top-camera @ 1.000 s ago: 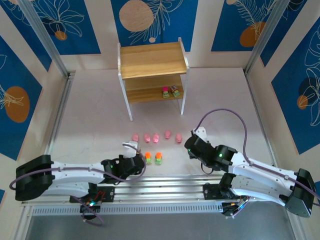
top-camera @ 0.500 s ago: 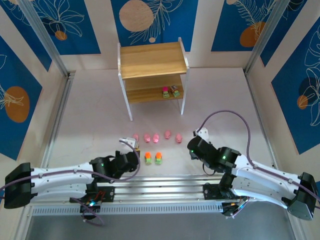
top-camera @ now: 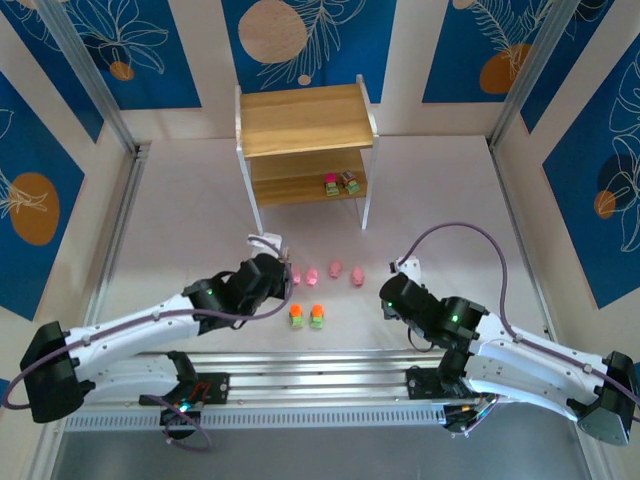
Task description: Place and organize the plastic toys onto the shelf
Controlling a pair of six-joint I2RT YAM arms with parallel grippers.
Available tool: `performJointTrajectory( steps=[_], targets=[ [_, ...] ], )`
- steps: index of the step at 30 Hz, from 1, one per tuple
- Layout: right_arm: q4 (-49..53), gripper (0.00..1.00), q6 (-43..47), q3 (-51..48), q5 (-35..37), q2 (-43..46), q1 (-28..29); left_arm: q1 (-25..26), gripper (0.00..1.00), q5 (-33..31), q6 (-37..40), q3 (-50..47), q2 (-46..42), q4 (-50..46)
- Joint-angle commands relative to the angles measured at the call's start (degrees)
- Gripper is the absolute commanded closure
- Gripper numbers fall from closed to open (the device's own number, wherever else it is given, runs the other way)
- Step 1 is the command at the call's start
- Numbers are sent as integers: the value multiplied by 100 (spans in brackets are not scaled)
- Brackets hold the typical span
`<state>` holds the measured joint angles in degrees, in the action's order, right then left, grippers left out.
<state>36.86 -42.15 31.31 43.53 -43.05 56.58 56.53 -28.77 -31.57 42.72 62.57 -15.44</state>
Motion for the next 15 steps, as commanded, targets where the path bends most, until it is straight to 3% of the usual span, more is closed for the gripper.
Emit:
performJointTrajectory(
  steps=[1, 15],
  targets=[
    [-69, 84, -48, -109, 42, 86, -16, -265, 90, 427, 428, 457, 295, 122],
    [-163, 84, 30, -158, -72, 139, -88, -1105, 91, 960, 758, 2192, 1987, 166]
  ],
)
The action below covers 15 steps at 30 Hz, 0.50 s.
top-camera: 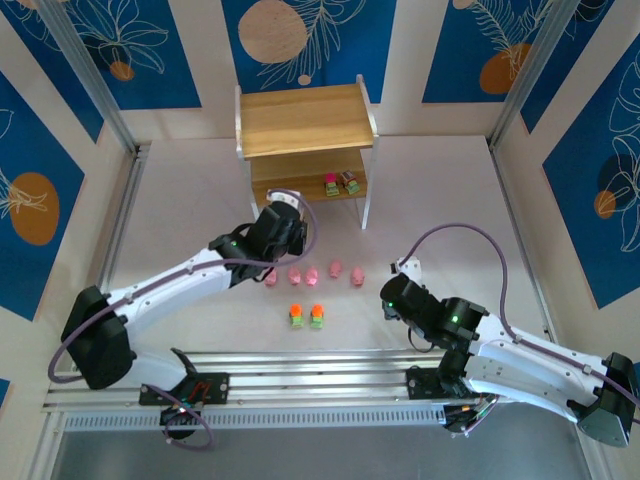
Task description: Place and organize the plastic toys onto the shelf
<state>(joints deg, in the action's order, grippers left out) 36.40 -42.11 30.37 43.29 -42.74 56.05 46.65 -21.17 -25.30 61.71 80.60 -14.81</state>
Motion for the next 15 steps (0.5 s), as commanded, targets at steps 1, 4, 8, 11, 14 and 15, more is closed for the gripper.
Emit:
performJointTrajectory(
  steps=[1, 4, 8, 11, 14, 15],
  targets=[
    [-116, 84, 19, -74, -56, 123, -42, -151, 92, 247, 131, 388, 286, 127],
    [-116, 83, 25, -83, -75, 152, -68, -228, 92, 307, 141, 661, 559, 160],
    [-116, 84, 27, -92, -101, 178, -107, -294, 92, 331, 157, 983, 855, 180],
    [-116, 83, 26, -98, -128, 187, -129, -351, 92, 341, 157, 1185, 1033, 210],
    [-120, 84, 36, -96, -154, 205, -151, -402, 92, 340, 157, 1396, 1213, 207],
    [-122, 83, 39, -103, -163, 214, -157, -418, 92, 339, 166, 1465, 1274, 198]
  ],
)
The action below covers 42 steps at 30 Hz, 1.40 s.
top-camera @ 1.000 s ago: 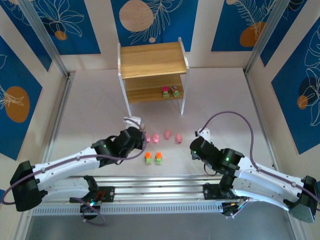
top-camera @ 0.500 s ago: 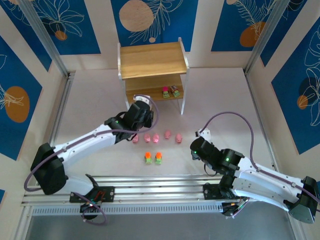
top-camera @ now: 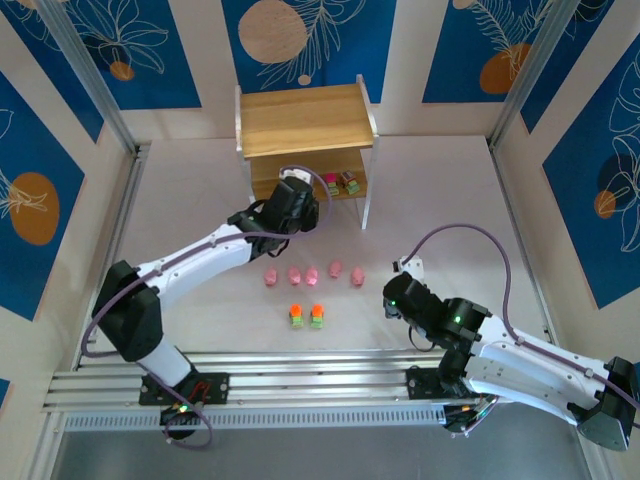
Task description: Place and organize the plastic toys onto the shelf
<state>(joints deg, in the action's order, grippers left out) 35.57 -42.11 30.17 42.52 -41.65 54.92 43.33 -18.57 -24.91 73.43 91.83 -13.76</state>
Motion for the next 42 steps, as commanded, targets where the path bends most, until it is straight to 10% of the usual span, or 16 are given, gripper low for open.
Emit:
performJointTrajectory(
  steps=[1, 42],
  targets=[
    [-42, 83, 42, -88, -95, 111, -49, -92, 92, 72, 126, 345, 196, 95],
    [-39, 83, 133, -163, -403, 386, -271, -269, 90, -341, -140, 893, 1106, 466]
  ],
)
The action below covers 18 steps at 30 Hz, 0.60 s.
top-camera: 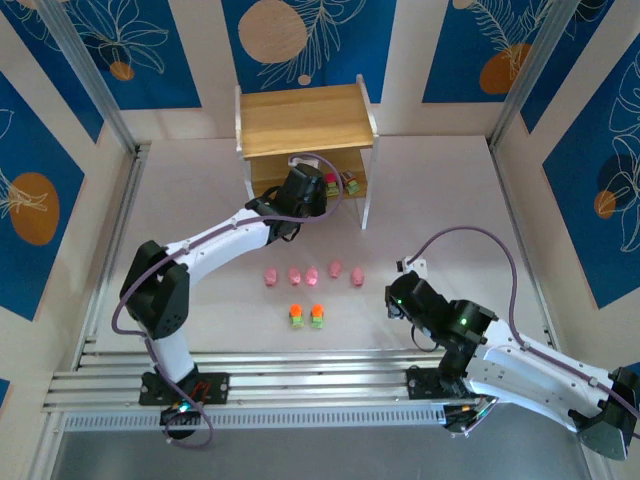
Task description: Place and organize the plastic toys onto the shelf
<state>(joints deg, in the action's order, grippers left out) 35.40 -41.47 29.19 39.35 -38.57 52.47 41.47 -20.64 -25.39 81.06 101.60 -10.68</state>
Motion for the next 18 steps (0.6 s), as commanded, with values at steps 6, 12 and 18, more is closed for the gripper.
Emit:
performJointTrajectory(
  steps=[6, 12, 18],
  targets=[
    [-24, 82, 78, -63, -121, 75, -59, -98, 89, -177, -133, 166, 233, 188],
    [-28, 82, 82, -63, -137, 74, -75, -105, 87, -191, -158, 177, 291, 206],
    [-50, 82, 96, -69, -164, 75, -92, -107, 78, -131, -195, 125, 275, 219]
  ],
)
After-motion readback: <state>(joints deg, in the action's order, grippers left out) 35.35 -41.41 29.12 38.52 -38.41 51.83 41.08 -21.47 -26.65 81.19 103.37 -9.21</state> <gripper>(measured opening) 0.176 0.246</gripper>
